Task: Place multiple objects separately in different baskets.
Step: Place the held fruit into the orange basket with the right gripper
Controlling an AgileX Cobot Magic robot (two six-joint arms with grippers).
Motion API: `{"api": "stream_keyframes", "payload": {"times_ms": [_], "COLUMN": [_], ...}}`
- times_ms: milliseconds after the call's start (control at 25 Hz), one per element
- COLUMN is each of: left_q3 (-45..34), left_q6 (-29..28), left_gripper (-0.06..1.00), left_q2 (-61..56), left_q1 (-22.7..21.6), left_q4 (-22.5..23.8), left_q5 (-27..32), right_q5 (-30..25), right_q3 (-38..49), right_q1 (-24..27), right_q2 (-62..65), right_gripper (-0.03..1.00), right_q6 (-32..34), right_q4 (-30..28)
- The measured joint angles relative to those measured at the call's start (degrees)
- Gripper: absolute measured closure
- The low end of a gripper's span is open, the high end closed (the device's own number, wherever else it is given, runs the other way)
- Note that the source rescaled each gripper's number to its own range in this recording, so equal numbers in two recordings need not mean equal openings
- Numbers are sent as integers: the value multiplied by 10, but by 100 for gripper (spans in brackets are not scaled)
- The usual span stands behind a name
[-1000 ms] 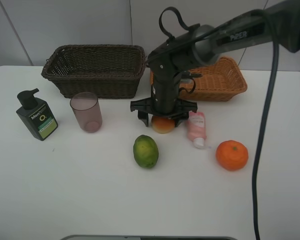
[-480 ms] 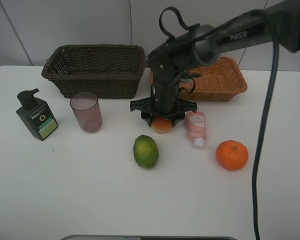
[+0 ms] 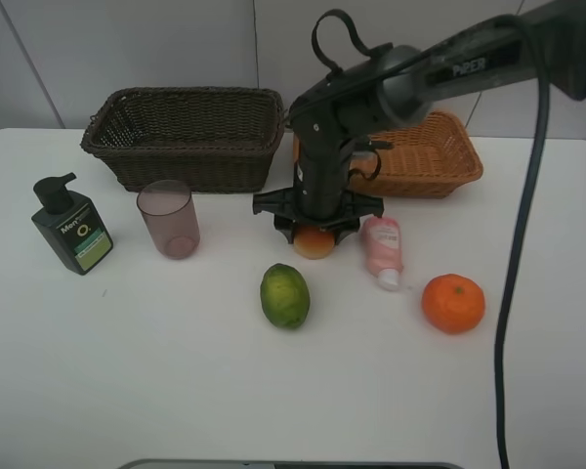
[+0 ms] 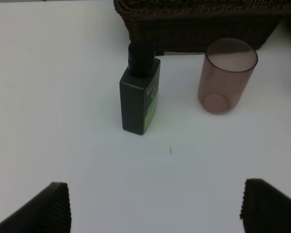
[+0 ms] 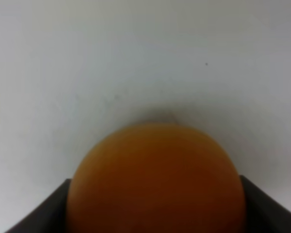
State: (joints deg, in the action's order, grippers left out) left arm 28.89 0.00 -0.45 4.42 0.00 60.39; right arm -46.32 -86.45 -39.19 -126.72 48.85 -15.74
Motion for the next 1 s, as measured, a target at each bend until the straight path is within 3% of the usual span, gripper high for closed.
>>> {"api": "stream_keyframes", "payload": {"times_ms": [160,320,360,400,600,720,1000], "left_q3": [0,0,0,0,0,0,0], "left_q6": [0,0,0,0,0,0,0], "left_gripper": [3,3,3,3,3,3,3], "left_q2": [0,0,0,0,0,0,0], "left_q1": [0,0,0,0,0,0,0], "left_q4": [0,0,0,0,0,0,0], "left_q5": [0,0,0,0,0,0,0], "right_q5": [-13,-42,-42,-68,-113,-99,-27], "right_q3": [0,-6,-6,-27,-95,-140,-146], "right_q1": [0,7,7,19,64,119,198], "right_q2": [42,91,91,105,107,107,95], "right_gripper": [77,77,77,77,77,77,77], "right_q6": [-26,-131,-131,-179,-241,-266,-270], "right_q4": [6,38,38,51,50,48,36]}}
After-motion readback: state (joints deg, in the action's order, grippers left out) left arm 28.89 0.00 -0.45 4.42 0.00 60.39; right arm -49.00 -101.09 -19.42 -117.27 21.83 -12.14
